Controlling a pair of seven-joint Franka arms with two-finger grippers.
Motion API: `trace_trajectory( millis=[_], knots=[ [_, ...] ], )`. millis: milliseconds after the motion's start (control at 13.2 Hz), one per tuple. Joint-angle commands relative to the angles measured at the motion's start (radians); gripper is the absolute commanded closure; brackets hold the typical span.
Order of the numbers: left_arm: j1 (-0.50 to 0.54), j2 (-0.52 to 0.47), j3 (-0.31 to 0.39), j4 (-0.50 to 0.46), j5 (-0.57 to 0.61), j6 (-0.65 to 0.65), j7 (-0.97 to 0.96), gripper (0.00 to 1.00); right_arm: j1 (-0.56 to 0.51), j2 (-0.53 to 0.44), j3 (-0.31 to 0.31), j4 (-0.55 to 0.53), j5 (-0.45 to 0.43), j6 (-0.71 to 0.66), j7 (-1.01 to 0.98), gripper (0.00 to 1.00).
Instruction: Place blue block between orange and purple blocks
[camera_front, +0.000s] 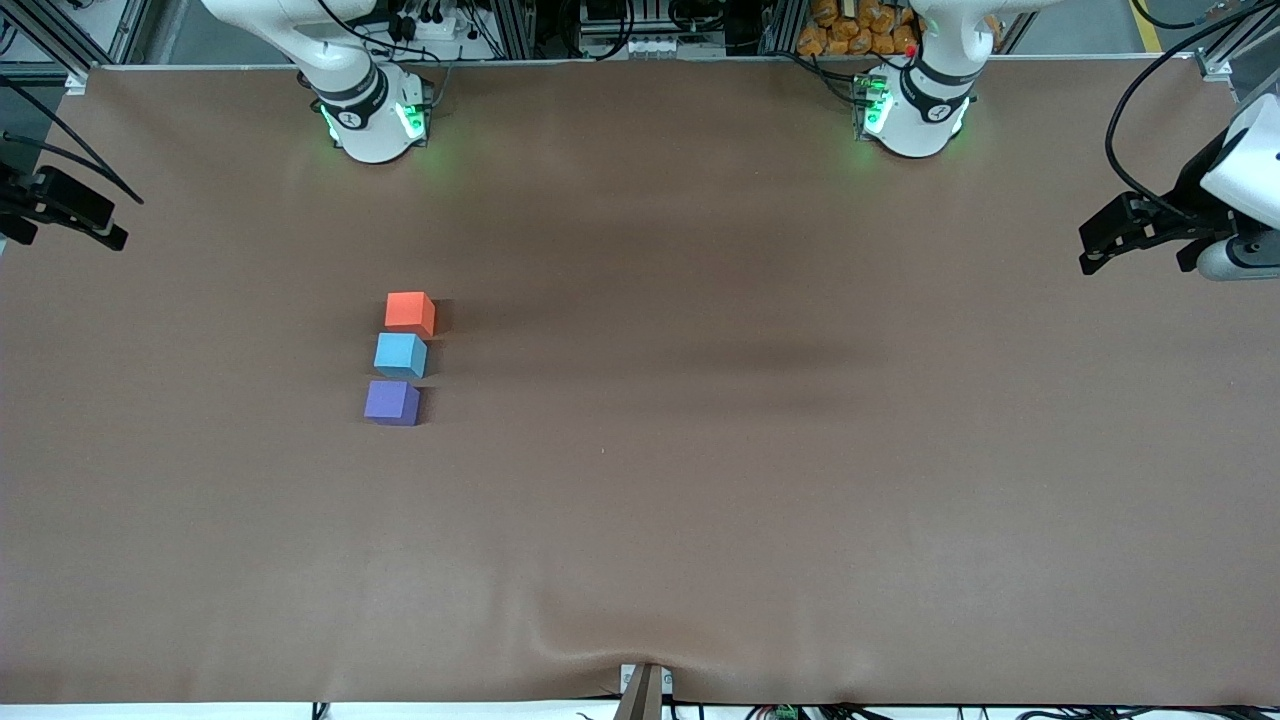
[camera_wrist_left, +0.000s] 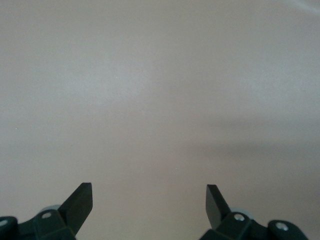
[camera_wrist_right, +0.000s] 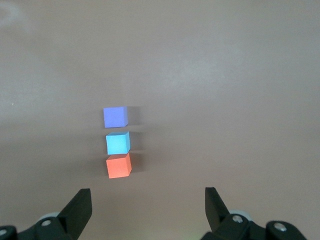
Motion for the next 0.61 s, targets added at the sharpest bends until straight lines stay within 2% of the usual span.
trace_trajectory(
  millis=[0, 152, 532],
  knots=[
    [0.004, 0.030, -0.007, 0.018, 0.015, 0.032, -0.002, 0.00, -0.001, 0.008, 0.008, 0.035, -0.043, -0.006, -0.013, 0.00],
    [-0.002, 0.038, -0.008, 0.022, 0.013, 0.034, -0.002, 0.00, -0.003, 0.007, 0.008, 0.032, -0.047, -0.020, -0.090, 0.00],
    [0.000, 0.033, -0.019, 0.002, 0.012, 0.031, -0.005, 0.00, -0.018, 0.008, 0.002, 0.035, -0.017, -0.015, -0.091, 0.00]
  ],
)
